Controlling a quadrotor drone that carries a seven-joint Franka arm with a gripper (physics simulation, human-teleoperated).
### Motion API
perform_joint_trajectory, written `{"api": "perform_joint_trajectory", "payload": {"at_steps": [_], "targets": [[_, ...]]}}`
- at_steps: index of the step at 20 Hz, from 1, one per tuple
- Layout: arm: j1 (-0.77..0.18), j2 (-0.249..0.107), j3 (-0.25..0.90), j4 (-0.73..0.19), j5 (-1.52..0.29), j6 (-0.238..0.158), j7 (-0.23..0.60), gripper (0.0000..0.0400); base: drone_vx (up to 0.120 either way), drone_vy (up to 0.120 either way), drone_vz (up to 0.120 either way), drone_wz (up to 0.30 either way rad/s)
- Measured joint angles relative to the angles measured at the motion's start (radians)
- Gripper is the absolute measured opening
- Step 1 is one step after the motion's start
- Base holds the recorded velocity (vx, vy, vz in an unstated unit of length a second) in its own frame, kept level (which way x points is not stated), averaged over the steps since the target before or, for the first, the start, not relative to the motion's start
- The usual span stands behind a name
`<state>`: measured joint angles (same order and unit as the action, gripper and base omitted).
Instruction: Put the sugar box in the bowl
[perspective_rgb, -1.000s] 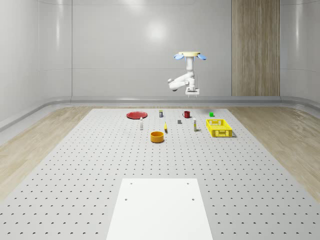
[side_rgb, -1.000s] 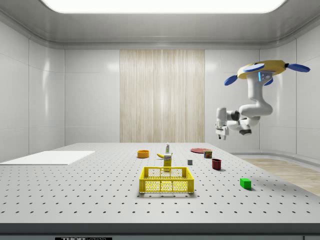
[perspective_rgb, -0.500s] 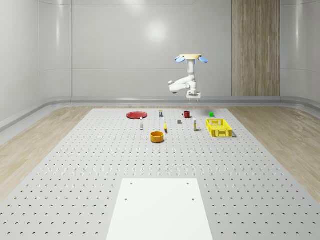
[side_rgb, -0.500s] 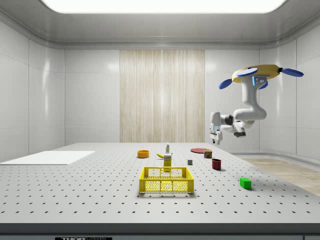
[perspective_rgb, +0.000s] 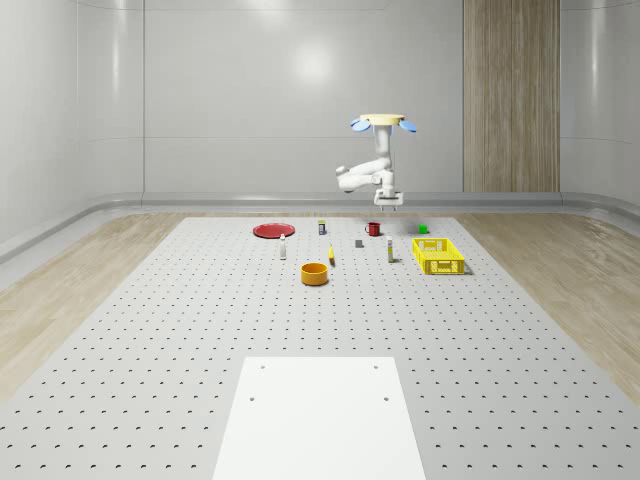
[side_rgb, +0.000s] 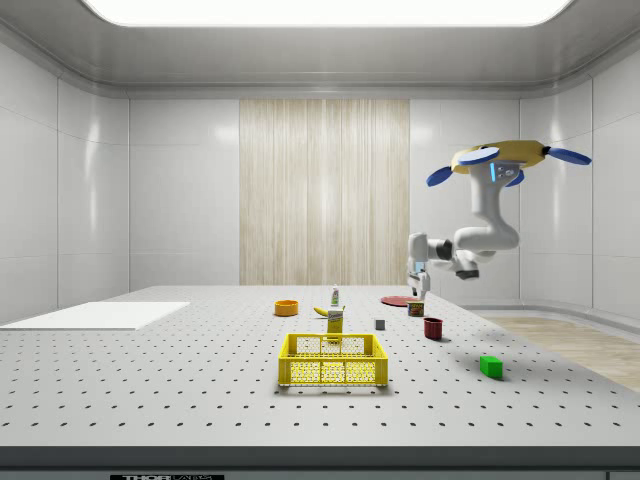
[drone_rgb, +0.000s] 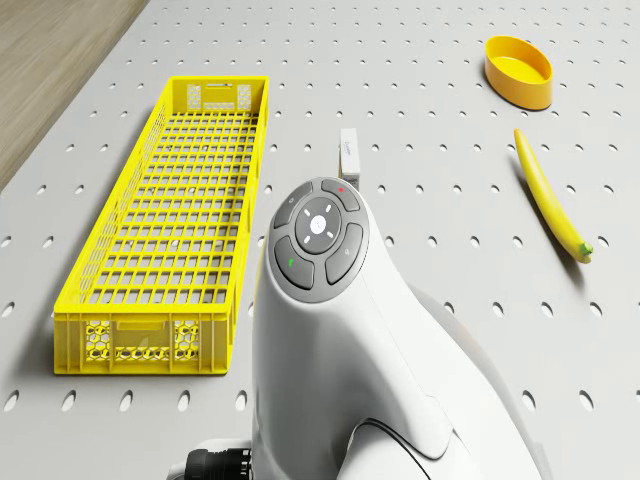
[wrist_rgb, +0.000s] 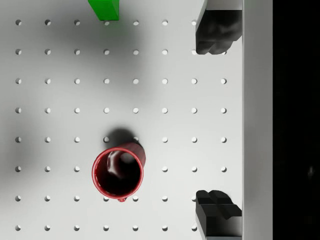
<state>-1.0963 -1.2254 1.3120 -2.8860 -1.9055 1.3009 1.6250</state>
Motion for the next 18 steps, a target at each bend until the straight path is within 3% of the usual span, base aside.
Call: {"api": "perform_joint_trajectory", "payload": {"at_steps": [7, 11, 18], "targets": [[-0.009, -0.03, 0.008, 0.002, 0.015, 0.028, 0.008, 0.04, 0.12, 0.0, -0.091, 0.0], [-0.014, -0.047, 0.012, 0.003, 0.023, 0.043, 0.013, 0.04, 0.12, -0.09, 0.0, 0.0], [-0.021, -0.074, 0.019, 0.005, 0.036, 0.069, 0.02, 0.04, 0.12, 0.0, 0.0, 0.0]]}}
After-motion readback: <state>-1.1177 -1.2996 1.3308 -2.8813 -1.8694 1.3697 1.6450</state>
